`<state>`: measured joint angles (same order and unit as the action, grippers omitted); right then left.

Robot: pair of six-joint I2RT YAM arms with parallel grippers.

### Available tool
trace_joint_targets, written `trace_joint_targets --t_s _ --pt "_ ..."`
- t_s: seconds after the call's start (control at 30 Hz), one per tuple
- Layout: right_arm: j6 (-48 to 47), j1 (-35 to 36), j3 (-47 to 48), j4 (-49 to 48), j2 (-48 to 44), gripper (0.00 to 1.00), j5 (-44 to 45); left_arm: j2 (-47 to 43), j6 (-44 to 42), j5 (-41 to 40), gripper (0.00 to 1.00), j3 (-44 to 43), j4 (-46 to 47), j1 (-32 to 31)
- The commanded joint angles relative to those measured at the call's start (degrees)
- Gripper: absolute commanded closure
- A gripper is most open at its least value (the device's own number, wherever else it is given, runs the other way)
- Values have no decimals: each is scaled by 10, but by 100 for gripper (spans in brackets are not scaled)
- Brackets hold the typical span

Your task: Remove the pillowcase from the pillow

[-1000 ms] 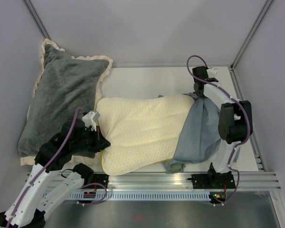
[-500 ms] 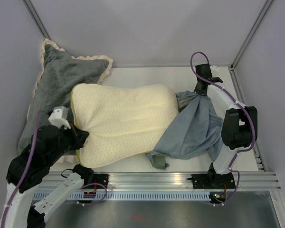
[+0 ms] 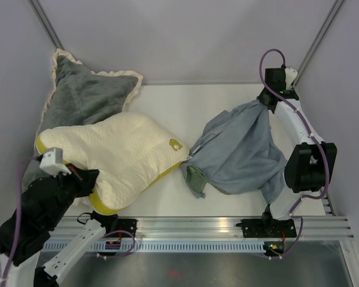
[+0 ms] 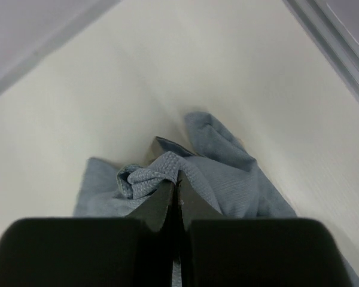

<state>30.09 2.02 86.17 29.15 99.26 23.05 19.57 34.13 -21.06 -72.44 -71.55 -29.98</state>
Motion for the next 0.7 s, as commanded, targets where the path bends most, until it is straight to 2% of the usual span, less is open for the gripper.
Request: trace_joint_targets --t_s 0.0,0.1,0.17,0.33,0.53,0.67 --pt "5 -2 81 -43 -19 100 -27 56 -15 114 98 47 71 0" --pt "-2 -1 169 -57 7 100 -41 74 -28 175 98 93 105 0" --pt "-9 -2 229 -82 22 100 -42 79 -32 182 98 117 112 0" --pt "-79 -1 278 -252 20 100 25 80 -34 161 98 137 109 0" --pt "-135 -2 475 -249 136 100 91 113 -30 182 98 182 147 0" --pt "-144 -4 542 -221 201 100 89 155 -30 205 98 181 169 0"
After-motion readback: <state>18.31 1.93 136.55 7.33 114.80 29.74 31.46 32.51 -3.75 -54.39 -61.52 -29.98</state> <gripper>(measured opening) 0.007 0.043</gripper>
